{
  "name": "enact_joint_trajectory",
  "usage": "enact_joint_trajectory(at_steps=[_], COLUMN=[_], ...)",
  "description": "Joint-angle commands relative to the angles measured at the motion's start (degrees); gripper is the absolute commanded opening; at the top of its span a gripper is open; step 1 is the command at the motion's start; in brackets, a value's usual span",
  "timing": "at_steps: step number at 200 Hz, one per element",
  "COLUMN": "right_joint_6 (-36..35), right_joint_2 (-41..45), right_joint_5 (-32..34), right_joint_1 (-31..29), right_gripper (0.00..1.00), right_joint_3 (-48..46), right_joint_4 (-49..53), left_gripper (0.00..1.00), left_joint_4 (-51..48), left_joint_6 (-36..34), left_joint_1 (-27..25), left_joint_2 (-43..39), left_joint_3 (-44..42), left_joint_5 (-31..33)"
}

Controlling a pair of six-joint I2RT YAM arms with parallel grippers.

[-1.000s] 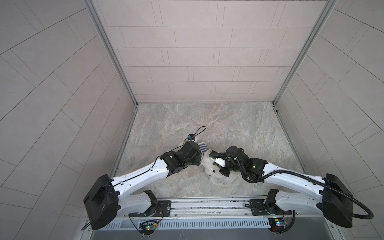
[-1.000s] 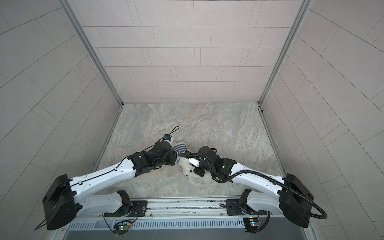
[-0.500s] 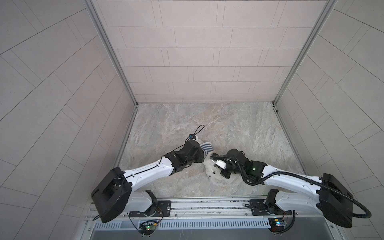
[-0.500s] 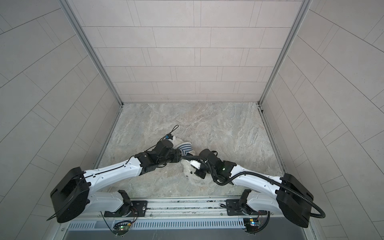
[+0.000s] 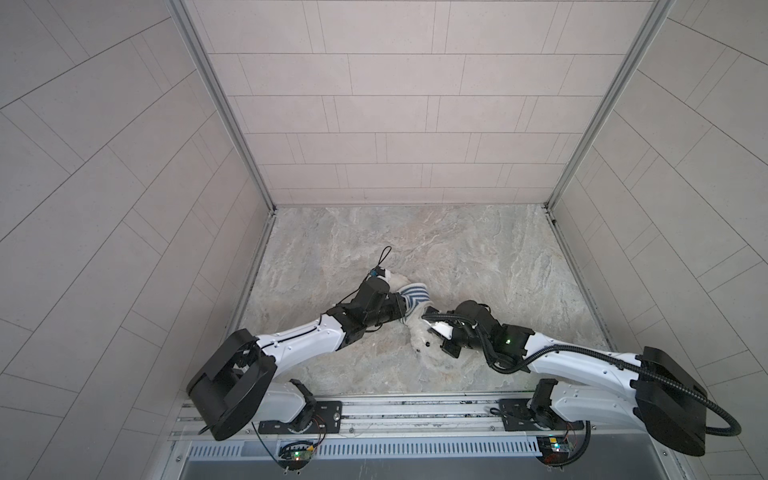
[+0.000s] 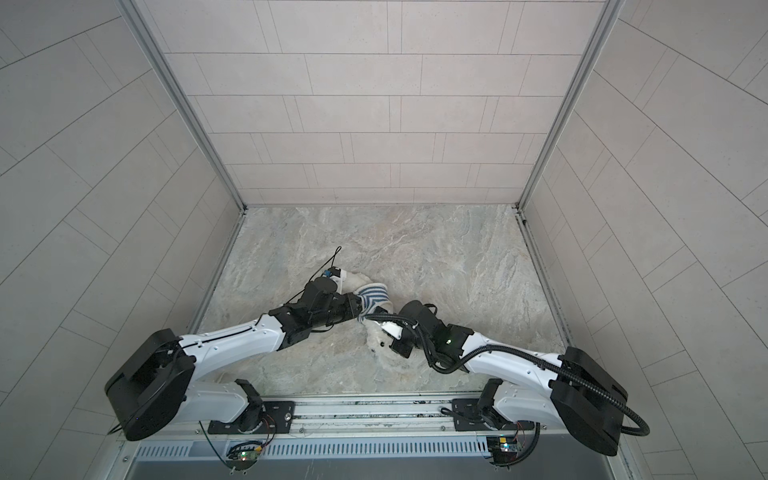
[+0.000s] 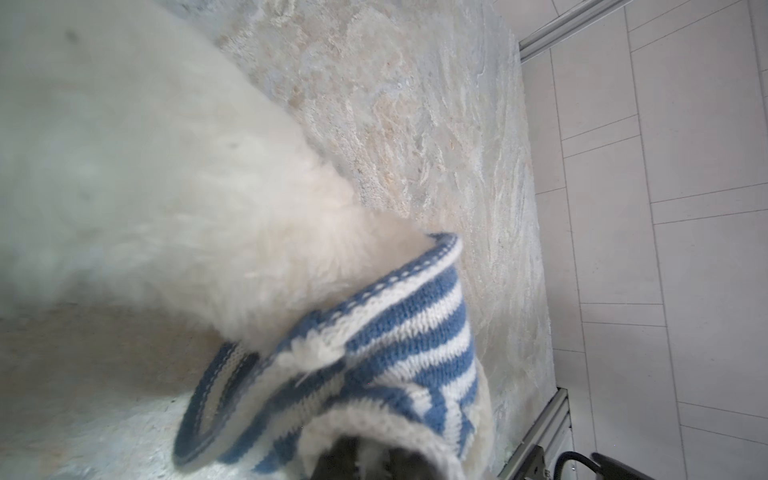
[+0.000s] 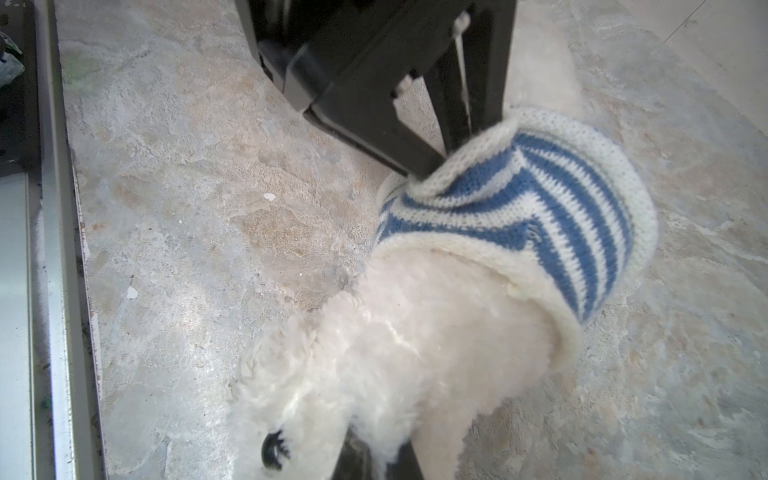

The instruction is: Dress the teddy bear

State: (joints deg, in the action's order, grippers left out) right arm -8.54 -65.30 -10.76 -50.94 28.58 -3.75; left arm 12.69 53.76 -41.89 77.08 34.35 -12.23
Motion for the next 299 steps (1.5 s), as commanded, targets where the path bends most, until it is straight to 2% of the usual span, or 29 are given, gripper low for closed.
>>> enact_joint_trajectory(at_steps=[1,6,35,74,104,138,147,154,171,177,184,193,211,240,273,299], right_joint_6=[-0.74,-0.72,-0.10,-0.06,0.27,0.01,-1.10,-1.50,0.65,1.32,2.02,2.59,3.69,7.39,9.16,7.74], right_joint_2=[1.79,1.99,3.77,7.42,9.32,9.39,9.59,10.28,13.35,14.44,15.54,16.60,18.22,17.34,10.45,7.26], right_joint_5=[-2.01,-1.86,0.38,3.25,3.19,1.54,-2.21,-5.81,-11.38,-13.01,-14.40,-15.53,-15.90,-13.82,-14.59,-18.08], right_joint_1=[-0.51,-0.46,-0.24,1.85,3.85,4.36,4.36,4.29,4.19,4.18,4.18,4.18,4.18,4.76,6.58,7.18], right_gripper=[0.00,0.00,0.00,0.00,0.00,0.00,0.08,0.19,0.56,0.66,0.73,0.76,0.78,0.78,0.69,0.60], right_joint_3=[-0.87,-0.97,-1.58,-1.82,-0.86,1.41,1.98,2.02,-0.31,-0.85,-1.32,-1.34,-0.39,1.86,9.01,11.76], right_joint_4=[-1.53,-1.32,0.52,4.55,6.59,7.87,8.00,7.56,2.11,0.80,-0.12,-0.22,1.08,-0.90,-1.92,-2.74], left_gripper=[0.03,0.00,0.00,0.00,0.00,0.00,0.00,0.00,0.00,0.00,0.00,0.00,0.00,0.00,0.00,0.00], left_joint_4=[0.98,0.78,-2.42,-12.53,-21.05,-26.28,-26.74,-26.77,-26.49,-26.49,-26.57,-26.42,-26.37,-29.84,-33.60,-34.28], left_joint_6=[1.19,1.12,-0.75,-7.84,-12.88,-15.81,-16.23,-16.77,-18.44,-19.27,-20.04,-21.31,-25.38,-36.21,-47.74,-51.91], left_joint_1=[0.23,0.23,0.23,0.23,0.05,-1.64,-2.41,-3.05,-4.10,-4.37,-4.41,-4.51,-4.76,-7.16,-12.62,-14.23], left_joint_2=[0.38,0.08,-4.00,-13.48,-20.08,-23.43,-23.57,-23.83,-24.20,-24.20,-24.25,-24.20,-24.01,-24.31,-26.18,-27.05], left_joint_3=[-1.30,-1.43,-1.95,-1.61,-0.35,0.59,0.71,0.67,0.55,0.75,0.93,1.10,2.18,6.38,10.19,11.36], left_joint_5=[0.19,0.27,0.58,0.81,1.52,2.78,3.36,4.12,5.91,6.43,7.28,7.59,7.67,7.79,10.14,10.08])
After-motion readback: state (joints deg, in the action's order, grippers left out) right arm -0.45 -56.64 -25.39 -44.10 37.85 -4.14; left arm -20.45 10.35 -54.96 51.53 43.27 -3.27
